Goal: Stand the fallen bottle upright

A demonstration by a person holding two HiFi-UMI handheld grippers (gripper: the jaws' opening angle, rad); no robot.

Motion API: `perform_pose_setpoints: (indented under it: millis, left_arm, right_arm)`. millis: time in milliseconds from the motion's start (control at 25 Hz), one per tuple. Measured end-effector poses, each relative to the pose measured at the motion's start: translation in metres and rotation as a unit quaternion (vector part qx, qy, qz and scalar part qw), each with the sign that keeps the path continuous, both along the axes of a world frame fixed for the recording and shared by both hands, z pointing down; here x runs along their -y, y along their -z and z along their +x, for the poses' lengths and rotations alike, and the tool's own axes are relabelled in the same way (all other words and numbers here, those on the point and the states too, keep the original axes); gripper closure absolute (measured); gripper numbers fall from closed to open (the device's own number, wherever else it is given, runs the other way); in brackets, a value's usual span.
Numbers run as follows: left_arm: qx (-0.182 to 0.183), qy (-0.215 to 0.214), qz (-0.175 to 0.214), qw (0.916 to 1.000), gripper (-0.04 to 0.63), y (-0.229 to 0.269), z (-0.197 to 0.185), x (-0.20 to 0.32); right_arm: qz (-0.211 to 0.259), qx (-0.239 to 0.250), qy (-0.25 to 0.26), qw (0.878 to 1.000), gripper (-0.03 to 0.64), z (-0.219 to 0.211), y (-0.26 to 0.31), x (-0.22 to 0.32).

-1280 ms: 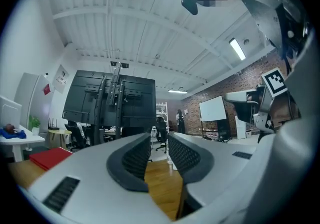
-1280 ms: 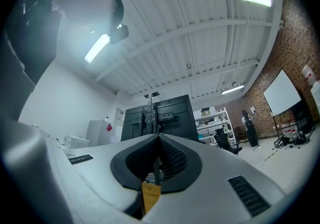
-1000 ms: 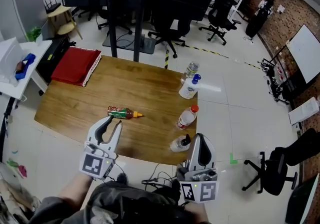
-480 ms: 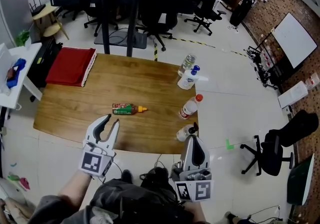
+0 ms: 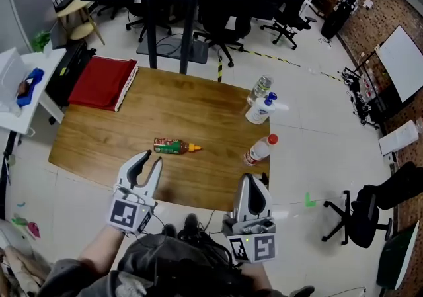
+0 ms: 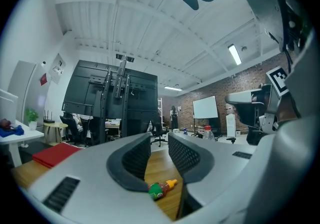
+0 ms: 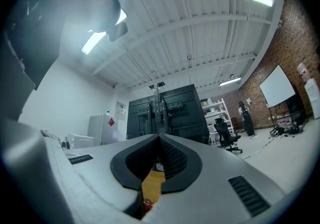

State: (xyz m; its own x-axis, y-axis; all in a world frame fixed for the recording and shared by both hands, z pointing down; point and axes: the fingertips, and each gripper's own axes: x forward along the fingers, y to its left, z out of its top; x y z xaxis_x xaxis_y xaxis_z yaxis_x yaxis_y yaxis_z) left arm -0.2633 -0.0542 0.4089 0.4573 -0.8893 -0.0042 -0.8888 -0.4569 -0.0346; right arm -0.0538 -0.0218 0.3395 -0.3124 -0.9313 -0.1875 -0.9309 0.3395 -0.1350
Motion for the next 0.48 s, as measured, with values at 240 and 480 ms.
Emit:
perform_pose_setpoints:
  millis: [240, 480]
  left_arm:
    - [-0.019, 0.008, -0.028, 0.9994, 0.472, -0.005, 0.032, 0.030]
    - [0.020, 0.011, -0.024, 0.9994, 0.465, -0.011, 0.060, 0.049]
  right_arm:
    - [0.014, 0.016, 0.055, 0.998, 0.604, 0.011, 0.004, 0.044]
    - [0.008, 0.034, 0.087, 0.996, 0.604, 0.022, -0.003, 0.077]
